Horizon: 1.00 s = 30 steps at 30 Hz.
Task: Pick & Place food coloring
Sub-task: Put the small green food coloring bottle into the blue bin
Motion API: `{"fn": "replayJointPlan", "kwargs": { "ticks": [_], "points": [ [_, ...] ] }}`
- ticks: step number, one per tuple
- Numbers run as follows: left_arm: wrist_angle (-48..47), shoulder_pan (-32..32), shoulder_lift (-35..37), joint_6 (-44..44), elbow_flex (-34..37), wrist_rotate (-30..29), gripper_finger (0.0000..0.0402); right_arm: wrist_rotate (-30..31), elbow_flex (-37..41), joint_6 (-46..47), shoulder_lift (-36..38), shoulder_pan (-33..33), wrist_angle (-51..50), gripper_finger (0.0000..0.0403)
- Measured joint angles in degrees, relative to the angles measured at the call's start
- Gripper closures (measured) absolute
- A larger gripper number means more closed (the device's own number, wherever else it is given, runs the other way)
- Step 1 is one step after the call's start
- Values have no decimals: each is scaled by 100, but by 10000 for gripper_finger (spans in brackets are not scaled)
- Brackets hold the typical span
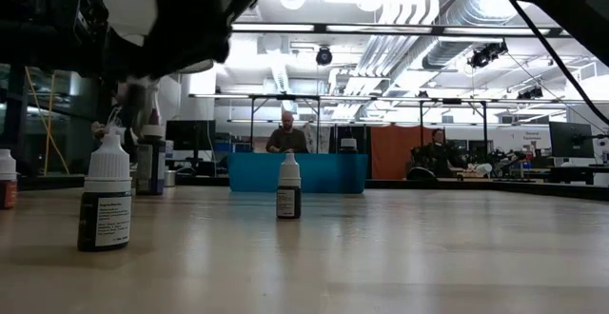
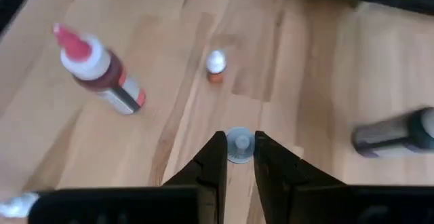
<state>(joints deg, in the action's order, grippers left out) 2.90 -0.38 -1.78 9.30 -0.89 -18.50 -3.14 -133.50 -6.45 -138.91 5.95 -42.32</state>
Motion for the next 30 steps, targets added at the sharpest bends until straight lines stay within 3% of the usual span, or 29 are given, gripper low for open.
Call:
{"fn": "replayJointPlan", "kwargs": {
  "ticks": [16, 22, 30],
  "points": [
    [0, -1, 0, 0, -1, 0, 401, 163, -113, 671, 991, -747, -1592, 352],
    [0, 0, -1, 0, -2, 0, 401, 167, -109, 1029, 1008, -1304, -2267, 351],
    [0, 0, 0, 0, 0, 0, 401, 218, 27, 1420, 1003, -1959, -2342, 350]
  ]
}}
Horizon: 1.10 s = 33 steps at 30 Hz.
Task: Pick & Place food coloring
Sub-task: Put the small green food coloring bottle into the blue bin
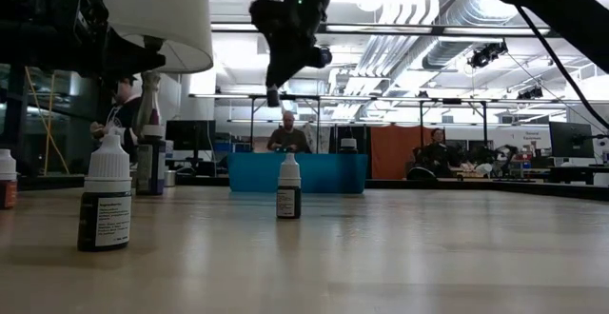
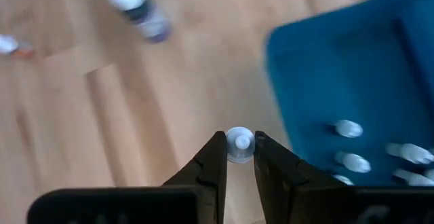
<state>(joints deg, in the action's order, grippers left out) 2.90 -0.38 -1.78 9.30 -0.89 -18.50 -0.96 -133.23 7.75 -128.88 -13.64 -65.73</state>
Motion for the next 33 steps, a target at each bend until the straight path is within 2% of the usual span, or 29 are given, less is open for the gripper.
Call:
{"fn": "replayJointPlan", "kwargs": {
  "ticks": [8, 16, 21, 33],
  "points": [
    [0, -2, 0, 0, -1, 0, 401, 556, 2, 280, -32, -593, 1, 349],
    [0, -1, 0, 0, 0, 0, 401, 585, 2, 306, -304, -1060, 286, 349],
    [0, 0, -1, 0, -1, 9, 401, 400, 2, 548, -575, -1279, 630, 348],
    [0, -2, 0, 0, -1, 4, 401, 574, 2, 1007, -970, -1479, 937, 348]
  ]
}}
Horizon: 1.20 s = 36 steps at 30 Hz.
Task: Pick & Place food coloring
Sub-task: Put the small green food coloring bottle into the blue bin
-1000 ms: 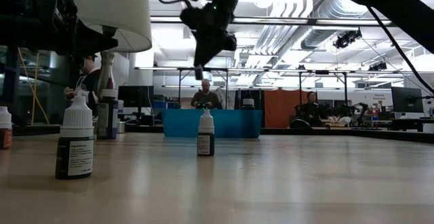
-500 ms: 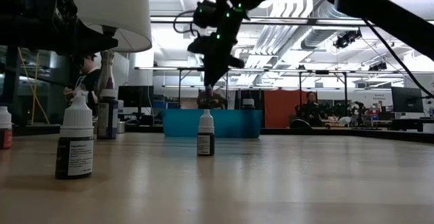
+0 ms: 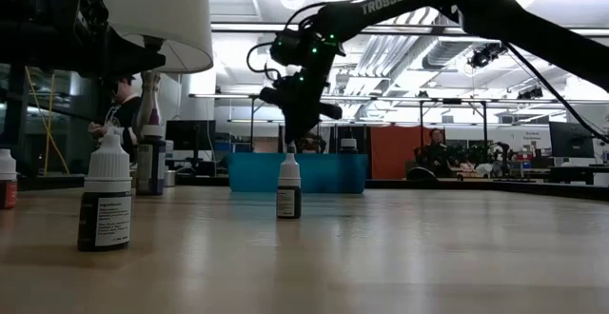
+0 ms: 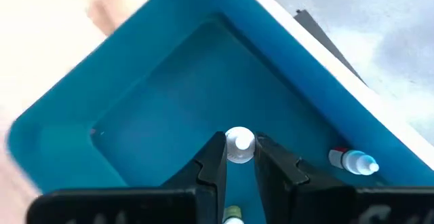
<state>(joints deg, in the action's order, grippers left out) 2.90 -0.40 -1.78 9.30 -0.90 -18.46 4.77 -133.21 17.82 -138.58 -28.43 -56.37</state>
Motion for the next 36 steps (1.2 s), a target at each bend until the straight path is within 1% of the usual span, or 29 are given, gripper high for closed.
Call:
{"fn": "replayJointPlan", "kwargs": {
  "ticks": [7, 10, 14, 18, 22, 28, 36],
  "points": [
    [0, 1, 0, 0, 0, 0, 401, 448, 0, 170, -29, -19, -7, 348],
    [0, 1, -2, 0, 1, 0, 401, 466, 2, 295, -29, -35, -34, 348],
    [0, 0, 0, 0, 1, 0, 401, 559, 381, 542, 3, -39, 416, 348],
    [0, 2, -1, 0, 0, 0, 401, 461, 811, 816, 5, -3, 784, 348],
    [0, 0, 0, 0, 0, -2, 401, 416, 1055, 919, 13, 47, 969, 348],
    [0, 0, -1, 0, 1, -2, 401, 450, 1227, 945, 13, 53, 1114, 348],
    [0, 0, 0, 0, -1, -2, 401, 518, 1311, 1049, 15, 42, 1020, 348]
  ]
}}
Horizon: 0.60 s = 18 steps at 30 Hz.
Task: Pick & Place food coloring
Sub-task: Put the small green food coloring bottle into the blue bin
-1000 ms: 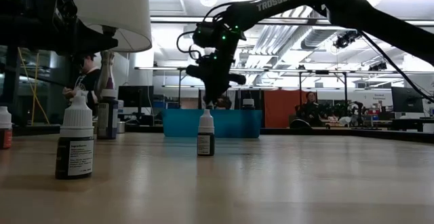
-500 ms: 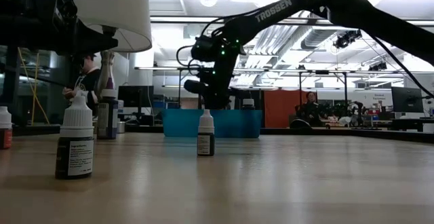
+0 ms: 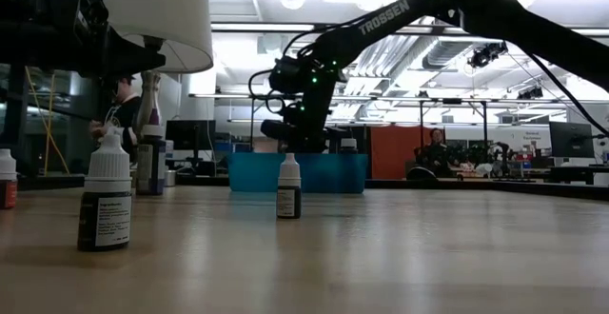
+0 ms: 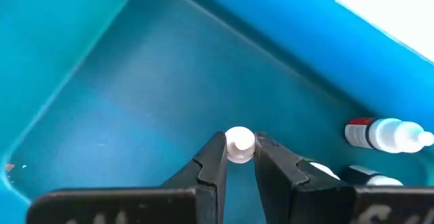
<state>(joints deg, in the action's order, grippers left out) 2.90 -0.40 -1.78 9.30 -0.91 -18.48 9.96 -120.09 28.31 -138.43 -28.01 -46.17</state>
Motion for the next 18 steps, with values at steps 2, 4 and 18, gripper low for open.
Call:
{"fn": "replayJointPlan", "kwargs": {
  "ticks": [2, 4, 18],
  "points": [
    [0, 0, -1, 0, 1, 0, 401, -33, 0, 0, 0, 0, 0, 348],
    [0, 0, -1, 0, 2, 0, 401, -35, 0, 0, 0, 0, -5, 348],
    [0, 1, 0, 0, 2, 0, 401, -197, -2, -21, 0, 0, -1, 294]
  ]
}}
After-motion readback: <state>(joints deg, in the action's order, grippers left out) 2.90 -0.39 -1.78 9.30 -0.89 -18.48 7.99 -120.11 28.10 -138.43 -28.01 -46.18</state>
